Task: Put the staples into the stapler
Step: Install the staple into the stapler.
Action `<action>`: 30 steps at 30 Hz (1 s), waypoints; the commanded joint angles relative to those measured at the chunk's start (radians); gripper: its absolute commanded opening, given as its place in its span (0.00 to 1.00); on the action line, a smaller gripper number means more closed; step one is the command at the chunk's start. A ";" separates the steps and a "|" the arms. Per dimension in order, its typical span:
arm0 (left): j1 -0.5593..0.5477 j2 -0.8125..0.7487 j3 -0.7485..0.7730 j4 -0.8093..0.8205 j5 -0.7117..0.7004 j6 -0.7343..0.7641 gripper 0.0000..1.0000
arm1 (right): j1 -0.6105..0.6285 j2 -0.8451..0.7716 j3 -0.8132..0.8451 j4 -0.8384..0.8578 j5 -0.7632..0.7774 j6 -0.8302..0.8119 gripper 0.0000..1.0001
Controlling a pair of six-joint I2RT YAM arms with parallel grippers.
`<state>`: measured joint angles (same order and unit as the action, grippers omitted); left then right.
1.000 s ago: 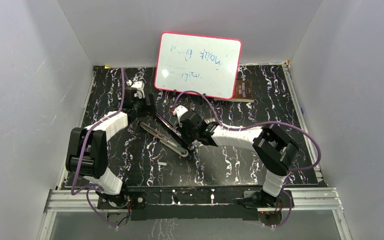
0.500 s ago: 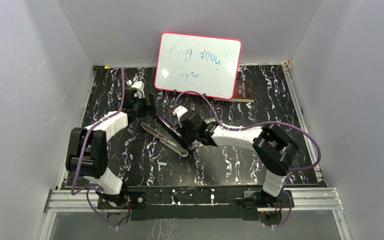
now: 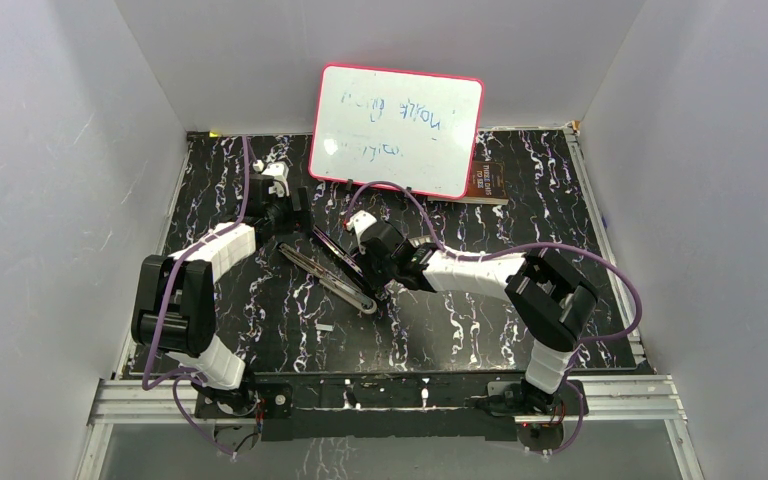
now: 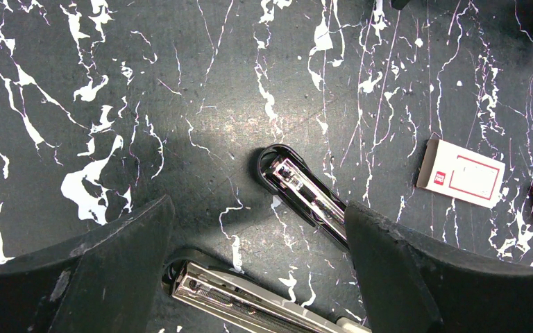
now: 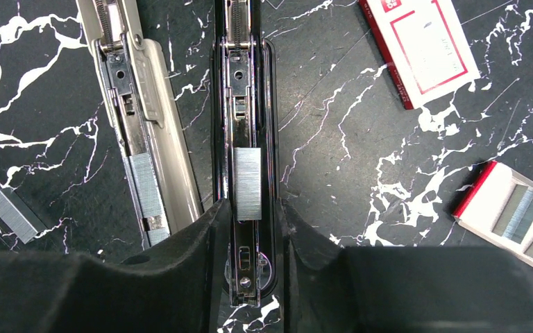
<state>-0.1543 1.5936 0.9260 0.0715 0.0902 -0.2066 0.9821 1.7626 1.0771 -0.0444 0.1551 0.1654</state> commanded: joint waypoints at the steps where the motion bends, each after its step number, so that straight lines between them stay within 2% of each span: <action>1: 0.006 -0.026 -0.002 0.005 0.010 -0.001 0.92 | -0.002 -0.001 -0.012 -0.051 0.000 0.004 0.40; 8: 0.006 -0.027 -0.003 0.005 0.010 -0.001 0.92 | -0.002 -0.014 -0.025 -0.046 -0.014 0.003 0.43; 24: 0.006 -0.028 -0.002 0.005 0.011 -0.001 0.92 | -0.031 -0.014 -0.039 -0.075 0.074 -0.001 0.41; 30: 0.005 -0.028 -0.002 0.005 0.009 -0.001 0.92 | -0.048 -0.055 -0.051 -0.054 0.060 -0.020 0.41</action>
<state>-0.1543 1.5936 0.9260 0.0715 0.0902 -0.2066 0.9546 1.7390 1.0504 -0.0490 0.1810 0.1707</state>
